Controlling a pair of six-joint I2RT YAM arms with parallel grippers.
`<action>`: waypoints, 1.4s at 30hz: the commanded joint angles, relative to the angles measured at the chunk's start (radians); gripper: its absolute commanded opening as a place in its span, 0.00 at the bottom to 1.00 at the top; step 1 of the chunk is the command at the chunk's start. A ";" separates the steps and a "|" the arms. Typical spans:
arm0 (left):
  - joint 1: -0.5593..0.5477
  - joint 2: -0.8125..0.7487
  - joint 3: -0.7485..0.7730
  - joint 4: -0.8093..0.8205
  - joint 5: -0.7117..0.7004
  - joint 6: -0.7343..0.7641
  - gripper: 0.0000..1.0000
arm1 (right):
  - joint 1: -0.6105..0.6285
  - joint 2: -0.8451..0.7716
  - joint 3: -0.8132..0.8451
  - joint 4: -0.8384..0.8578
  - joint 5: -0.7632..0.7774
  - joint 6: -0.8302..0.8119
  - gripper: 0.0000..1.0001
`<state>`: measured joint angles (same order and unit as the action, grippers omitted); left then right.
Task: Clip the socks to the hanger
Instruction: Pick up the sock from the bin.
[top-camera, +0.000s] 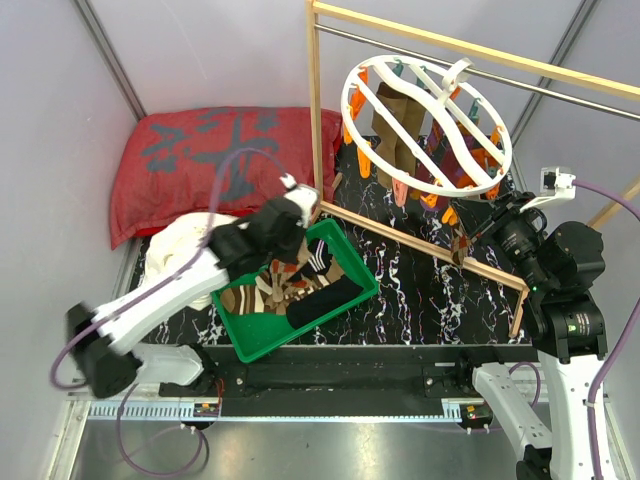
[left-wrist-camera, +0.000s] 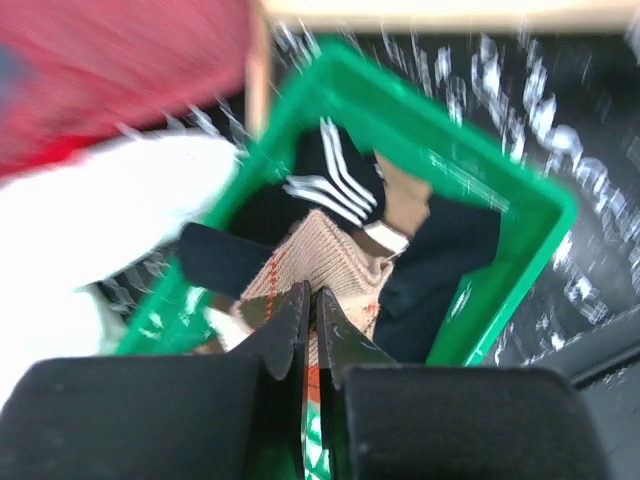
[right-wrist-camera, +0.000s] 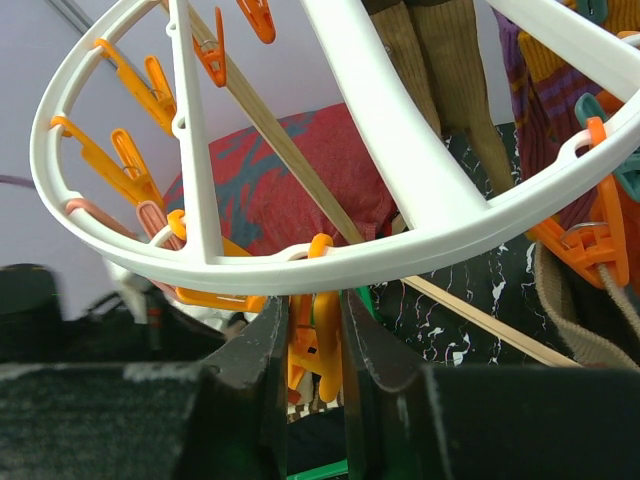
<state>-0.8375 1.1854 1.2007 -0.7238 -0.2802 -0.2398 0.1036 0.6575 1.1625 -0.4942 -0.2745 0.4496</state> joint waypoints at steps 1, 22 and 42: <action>-0.002 0.218 -0.011 0.081 0.093 0.025 0.03 | -0.004 -0.001 0.003 -0.004 -0.019 -0.002 0.06; -0.006 0.424 0.109 -0.014 0.151 0.211 0.40 | -0.005 0.001 0.003 -0.012 -0.022 -0.020 0.06; -0.020 0.618 0.249 -0.109 0.118 0.232 0.28 | -0.005 0.002 0.008 -0.015 -0.025 -0.034 0.06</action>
<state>-0.8562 1.7847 1.3998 -0.8345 -0.1383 -0.0223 0.1036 0.6575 1.1625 -0.4946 -0.2798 0.4385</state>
